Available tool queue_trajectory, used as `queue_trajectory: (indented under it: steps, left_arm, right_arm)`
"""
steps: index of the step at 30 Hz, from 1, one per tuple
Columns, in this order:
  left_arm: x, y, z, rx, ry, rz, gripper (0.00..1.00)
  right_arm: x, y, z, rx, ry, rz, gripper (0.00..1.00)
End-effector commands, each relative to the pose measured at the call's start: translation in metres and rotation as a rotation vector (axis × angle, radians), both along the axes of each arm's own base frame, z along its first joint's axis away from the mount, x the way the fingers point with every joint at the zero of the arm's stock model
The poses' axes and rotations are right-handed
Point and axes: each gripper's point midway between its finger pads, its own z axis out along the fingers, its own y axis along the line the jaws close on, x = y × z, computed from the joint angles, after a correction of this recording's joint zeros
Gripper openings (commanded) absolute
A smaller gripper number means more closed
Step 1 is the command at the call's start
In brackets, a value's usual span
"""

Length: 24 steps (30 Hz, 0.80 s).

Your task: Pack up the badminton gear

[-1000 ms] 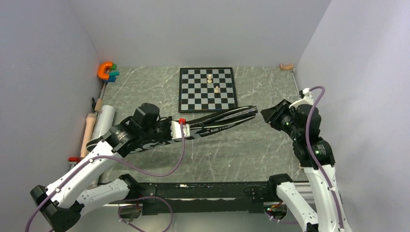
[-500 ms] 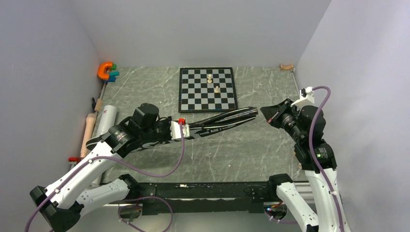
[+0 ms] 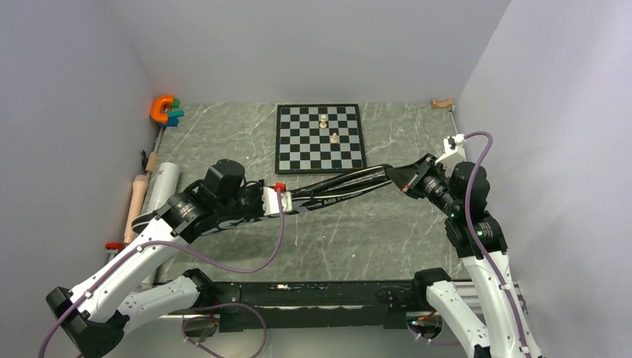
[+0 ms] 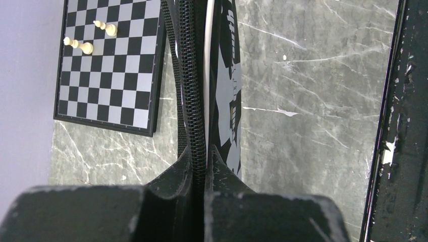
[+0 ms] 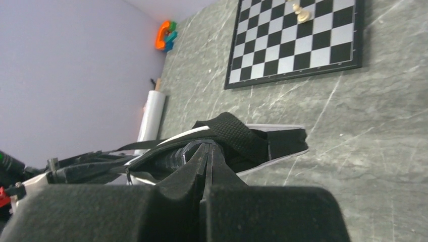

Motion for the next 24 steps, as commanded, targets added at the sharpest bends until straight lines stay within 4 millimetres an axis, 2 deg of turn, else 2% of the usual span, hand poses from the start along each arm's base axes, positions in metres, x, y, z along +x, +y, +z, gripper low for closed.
queue_trajectory:
  steps: [1, 5, 7, 9, 11, 13, 18, 20, 22, 24]
  left_arm:
    - [0.010, -0.016, 0.051, -0.125, -0.127, -0.033, 0.00]
    - [0.010, -0.017, 0.052, -0.127, -0.125, -0.035, 0.00]
    - [0.010, -0.018, 0.052, -0.127, -0.123, -0.037, 0.00]
    - [0.010, -0.017, 0.053, -0.127, -0.121, -0.038, 0.00]
    - [0.009, -0.017, 0.053, -0.126, -0.122, -0.037, 0.00]
    - [0.009, -0.017, 0.052, -0.127, -0.119, -0.039, 0.00]
    - [0.007, -0.017, 0.052, -0.129, -0.118, -0.044, 0.00]
    - [0.006, -0.017, 0.051, -0.127, -0.115, -0.046, 0.00]
    - [0.005, -0.016, 0.050, -0.124, -0.113, -0.049, 0.00]
    - [0.006, -0.017, 0.050, -0.125, -0.113, -0.049, 0.00]
  right_arm:
    - [-0.012, 0.027, 0.014, 0.052, -0.045, 0.137, 0.00]
    - [-0.013, 0.033, -0.003, 0.019, 0.006, 0.144, 0.00]
    - [-0.010, 0.029, -0.015, -0.023, 0.052, 0.116, 0.10]
    - [-0.008, 0.015, -0.018, -0.102, 0.068, 0.058, 0.16]
    - [-0.007, -0.003, -0.008, -0.170, 0.052, -0.020, 0.27]
    - [-0.007, -0.018, 0.007, -0.224, 0.025, -0.083, 0.33]
    - [-0.008, -0.033, 0.029, -0.268, -0.017, -0.145, 0.35]
    - [-0.010, -0.032, 0.041, -0.249, -0.054, -0.142, 0.35]
    - [-0.013, -0.019, 0.052, -0.197, -0.087, -0.081, 0.33]
    - [-0.014, -0.003, 0.053, -0.143, -0.096, -0.008, 0.30]
